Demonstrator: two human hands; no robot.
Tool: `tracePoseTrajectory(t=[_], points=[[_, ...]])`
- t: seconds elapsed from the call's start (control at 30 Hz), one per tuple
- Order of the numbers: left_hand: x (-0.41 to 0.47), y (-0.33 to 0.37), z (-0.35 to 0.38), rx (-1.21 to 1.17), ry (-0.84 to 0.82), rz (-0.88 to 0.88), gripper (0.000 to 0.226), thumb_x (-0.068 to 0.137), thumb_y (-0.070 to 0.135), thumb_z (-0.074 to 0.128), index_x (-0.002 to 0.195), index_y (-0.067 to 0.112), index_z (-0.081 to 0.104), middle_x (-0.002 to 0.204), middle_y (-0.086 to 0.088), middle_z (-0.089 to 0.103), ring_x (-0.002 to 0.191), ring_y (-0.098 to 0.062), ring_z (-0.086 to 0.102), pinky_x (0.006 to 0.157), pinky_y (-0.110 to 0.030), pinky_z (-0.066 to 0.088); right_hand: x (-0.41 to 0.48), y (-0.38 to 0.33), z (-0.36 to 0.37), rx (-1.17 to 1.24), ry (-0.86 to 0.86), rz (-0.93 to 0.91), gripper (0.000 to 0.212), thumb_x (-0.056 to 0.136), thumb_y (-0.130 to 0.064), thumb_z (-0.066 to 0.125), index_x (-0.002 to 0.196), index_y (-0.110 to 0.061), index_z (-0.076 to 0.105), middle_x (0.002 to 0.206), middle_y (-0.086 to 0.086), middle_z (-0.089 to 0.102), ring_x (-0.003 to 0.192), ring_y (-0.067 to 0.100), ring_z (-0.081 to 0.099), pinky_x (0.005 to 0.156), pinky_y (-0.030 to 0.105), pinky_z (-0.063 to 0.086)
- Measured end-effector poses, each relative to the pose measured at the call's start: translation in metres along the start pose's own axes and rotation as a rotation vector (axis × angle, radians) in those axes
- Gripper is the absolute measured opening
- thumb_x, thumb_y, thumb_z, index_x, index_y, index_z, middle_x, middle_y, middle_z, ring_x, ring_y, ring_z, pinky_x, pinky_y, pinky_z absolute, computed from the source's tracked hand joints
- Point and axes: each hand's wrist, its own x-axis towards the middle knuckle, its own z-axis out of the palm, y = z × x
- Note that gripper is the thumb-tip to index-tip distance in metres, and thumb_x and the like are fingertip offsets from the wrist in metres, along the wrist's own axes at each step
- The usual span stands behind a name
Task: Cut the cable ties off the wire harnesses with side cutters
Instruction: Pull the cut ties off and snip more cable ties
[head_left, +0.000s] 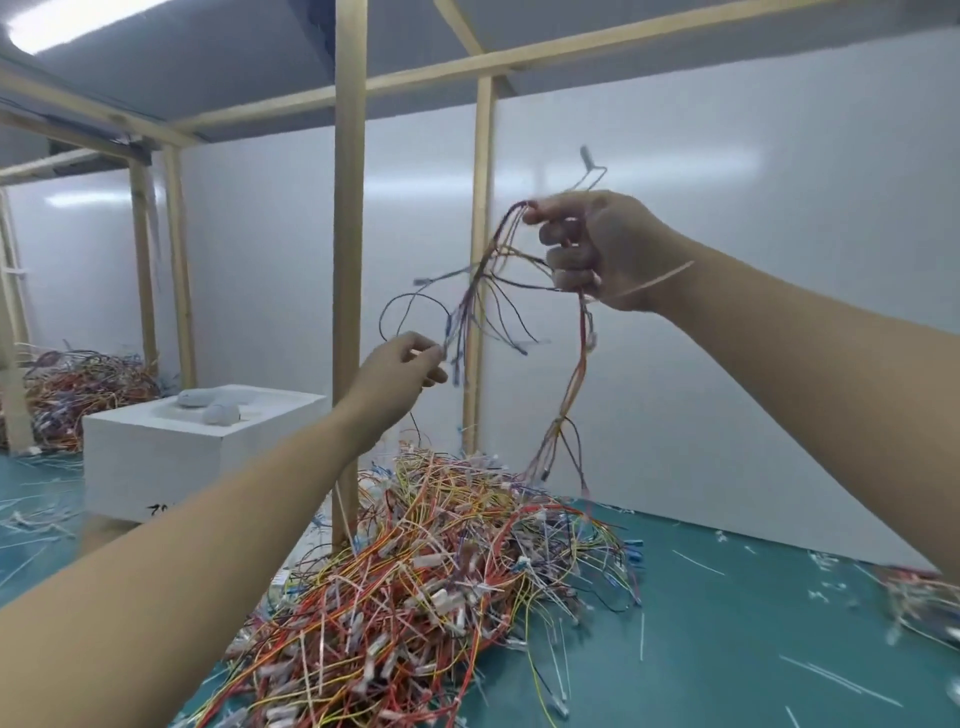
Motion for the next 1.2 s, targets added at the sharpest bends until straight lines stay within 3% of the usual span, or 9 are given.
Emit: tracePoseTrajectory(t=[0.17,0.37,0.57,0.7,0.8,0.9,1.0,1.1,1.2], points=[[-0.003,0.000,0.027,0.259,-0.156,0.028,0.024,0.097,0.038,0.057,0.106,0.020,0.071,0.106,0.007,0.069,0.101,-0.009,0.060,0.086,-0.034,0.046,-0.042,0.009,-0.058,-0.106,0.179,0.087,0.010,0.097,-0.018,0.050,0.091,-0.012,0.057,0.054,-0.009,0.036,0.042,0.007,0.018,0.038,0.020,0.010],[0.012,0.010,0.061,-0.190,-0.113,-0.034,0.028,0.099,0.024,0.054,0.091,0.010,0.077,0.091,-0.002,0.078,0.092,-0.014,0.073,0.097,-0.033,0.051,-0.096,-0.024,-0.140,-0.252,0.468,0.042,0.012,0.092,-0.019,0.054,0.087,-0.013,0.064,0.055,-0.009,0.035,0.044,0.009,0.016,0.042,0.023,0.009],[-0.001,0.008,0.120,0.062,-0.163,-0.015,0.039,0.099,0.040,0.051,0.082,0.019,0.078,0.090,0.007,0.076,0.098,-0.014,0.065,0.091,-0.031,0.040,-0.131,-0.028,-0.191,-0.375,0.746,-0.081,0.009,0.099,-0.016,0.050,0.099,-0.012,0.058,0.065,-0.001,0.040,0.037,0.007,0.023,0.035,0.016,0.019],[-0.056,0.014,0.165,0.125,-0.210,0.013,0.033,0.100,0.039,0.050,0.086,0.024,0.075,0.092,0.013,0.074,0.096,-0.007,0.065,0.093,-0.034,0.045,-0.148,0.006,-0.189,-0.275,0.738,0.015,0.013,0.100,-0.010,0.046,0.090,-0.014,0.054,0.064,0.001,0.039,0.039,0.008,0.023,0.036,0.016,0.019],[-0.109,0.035,0.207,-0.122,-0.476,-0.007,0.027,0.097,0.043,0.056,0.098,0.022,0.073,0.095,0.011,0.076,0.093,-0.003,0.070,0.093,-0.027,0.052,-0.146,0.055,-0.167,-0.109,0.700,0.145,0.026,0.097,0.002,0.034,0.080,-0.012,0.047,0.065,0.003,0.037,0.046,0.010,0.024,0.038,0.017,0.022],[-0.163,0.039,0.255,-0.354,-0.793,-0.129,0.039,0.085,0.052,0.067,0.116,0.028,0.063,0.110,0.002,0.073,0.096,-0.016,0.073,0.089,-0.028,0.056,-0.143,0.111,-0.142,0.052,0.698,0.236,0.029,0.097,0.006,0.030,0.078,-0.012,0.040,0.070,0.007,0.039,0.050,0.014,0.032,0.043,0.022,0.041],[-0.192,0.023,0.284,-0.386,-0.759,-0.217,0.016,0.094,0.023,0.066,0.107,0.013,0.064,0.095,-0.012,0.072,0.079,-0.030,0.070,0.074,-0.033,0.057,-0.152,0.158,-0.126,0.192,0.614,0.333,0.025,0.099,0.001,0.038,0.078,-0.010,0.043,0.070,0.009,0.041,0.055,0.017,0.041,0.060,0.032,0.054],[-0.193,-0.001,0.284,-0.491,-0.702,-0.298,0.009,0.096,0.011,0.061,0.099,0.007,0.068,0.074,-0.007,0.068,0.067,-0.025,0.067,0.065,-0.032,0.056,-0.181,0.184,-0.128,-0.122,0.466,0.511,0.023,0.099,-0.029,0.052,0.082,-0.015,0.052,0.080,0.007,0.053,0.068,0.019,0.052,0.069,0.032,0.050],[-0.191,-0.024,0.279,-0.613,-0.629,-0.362,0.015,0.098,0.011,0.056,0.103,0.000,0.065,0.068,-0.004,0.063,0.058,-0.023,0.065,0.053,-0.028,0.055,-0.229,0.200,-0.134,-0.621,0.462,0.445,0.036,0.099,-0.041,0.052,0.089,-0.009,0.064,0.100,0.020,0.067,0.078,0.017,0.055,0.083,0.046,0.053]])
